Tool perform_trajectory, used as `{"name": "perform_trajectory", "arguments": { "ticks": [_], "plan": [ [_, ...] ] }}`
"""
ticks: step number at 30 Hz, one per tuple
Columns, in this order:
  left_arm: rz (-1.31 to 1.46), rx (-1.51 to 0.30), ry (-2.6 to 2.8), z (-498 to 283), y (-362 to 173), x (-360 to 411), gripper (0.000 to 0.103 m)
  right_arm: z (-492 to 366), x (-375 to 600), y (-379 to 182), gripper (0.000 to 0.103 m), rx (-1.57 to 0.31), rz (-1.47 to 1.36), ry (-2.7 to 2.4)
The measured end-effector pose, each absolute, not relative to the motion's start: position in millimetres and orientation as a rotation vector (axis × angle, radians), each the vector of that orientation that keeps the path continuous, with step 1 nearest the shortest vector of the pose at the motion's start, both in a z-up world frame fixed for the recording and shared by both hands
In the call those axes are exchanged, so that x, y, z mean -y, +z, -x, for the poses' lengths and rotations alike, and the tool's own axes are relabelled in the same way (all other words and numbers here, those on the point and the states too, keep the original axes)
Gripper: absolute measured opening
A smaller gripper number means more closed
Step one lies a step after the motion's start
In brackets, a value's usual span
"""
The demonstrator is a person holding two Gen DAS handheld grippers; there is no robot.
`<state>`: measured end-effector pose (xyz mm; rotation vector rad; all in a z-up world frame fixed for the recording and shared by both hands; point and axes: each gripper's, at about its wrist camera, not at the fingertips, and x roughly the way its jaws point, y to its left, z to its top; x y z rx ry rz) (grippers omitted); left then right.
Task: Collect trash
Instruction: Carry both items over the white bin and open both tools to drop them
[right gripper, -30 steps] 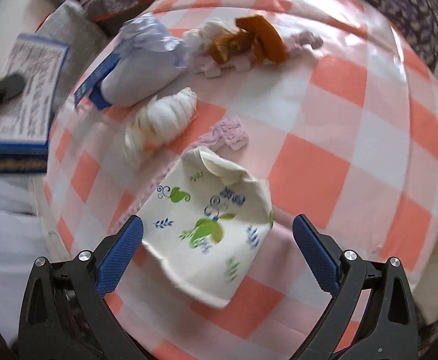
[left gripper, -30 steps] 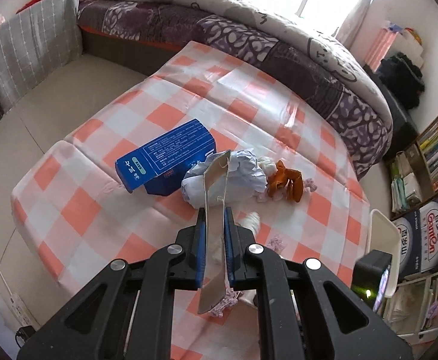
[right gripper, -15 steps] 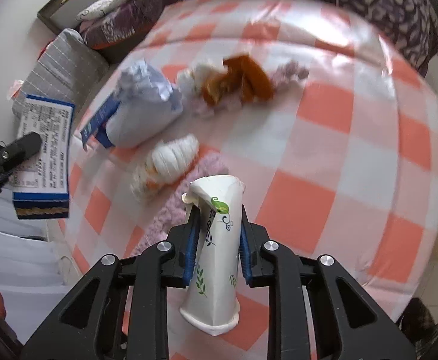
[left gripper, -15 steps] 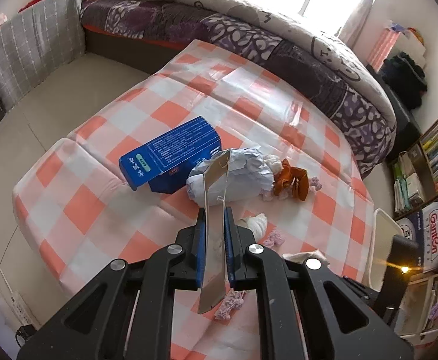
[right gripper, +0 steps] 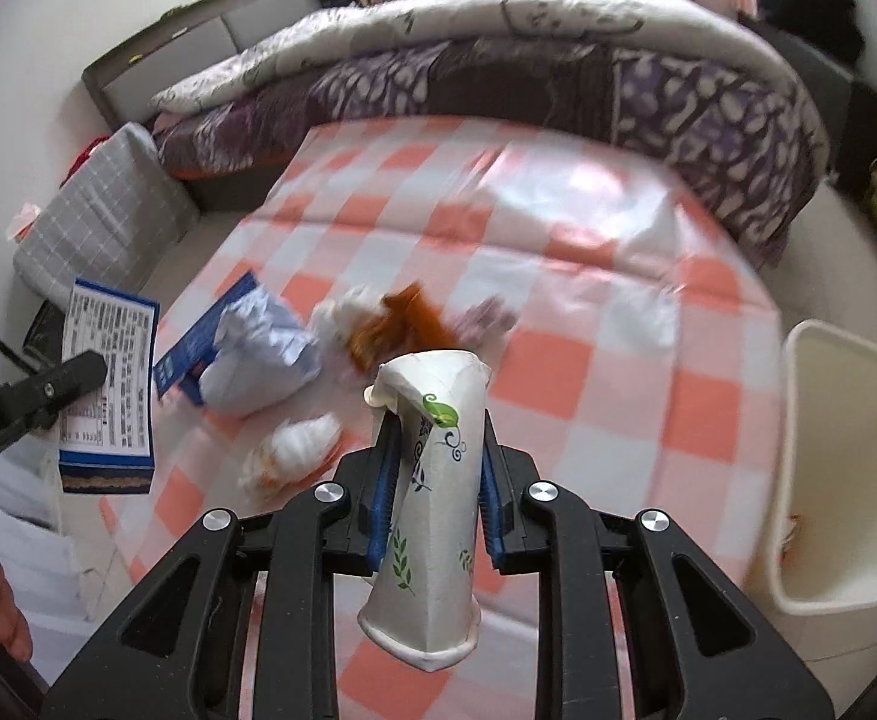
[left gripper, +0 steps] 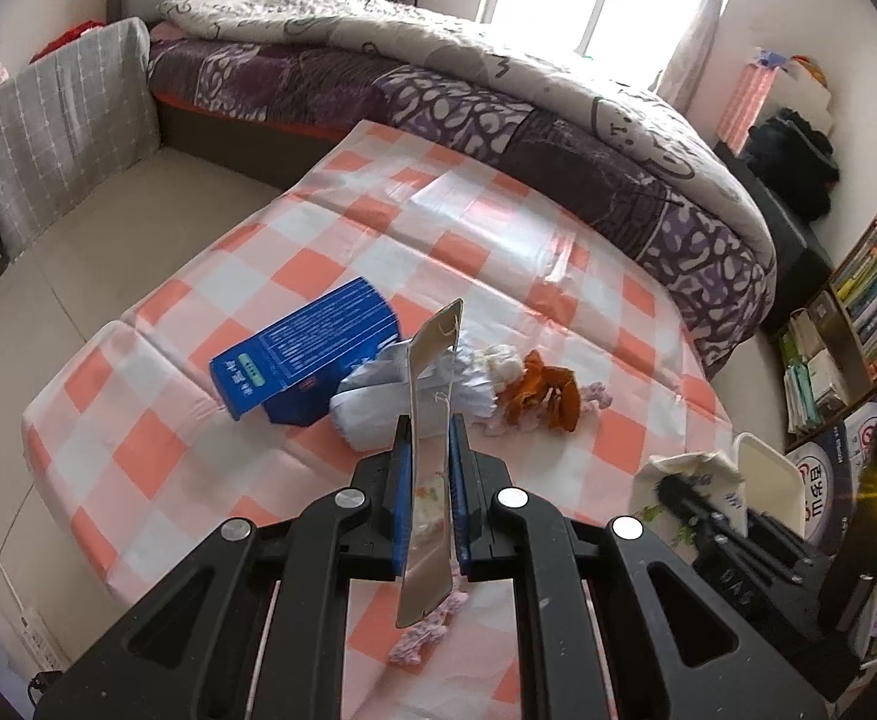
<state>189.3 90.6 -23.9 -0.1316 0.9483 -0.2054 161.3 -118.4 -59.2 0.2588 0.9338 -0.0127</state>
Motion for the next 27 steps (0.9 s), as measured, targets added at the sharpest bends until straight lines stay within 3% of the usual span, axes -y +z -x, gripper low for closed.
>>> {"name": "perform_trajectory", "arguments": {
  "ticks": [27],
  "plan": [
    [0.051, -0.948, -0.381, -176, -26, 31, 0.011, -122, 251, -29, 0.023, -0.850, -0.312, -0.297]
  ]
}}
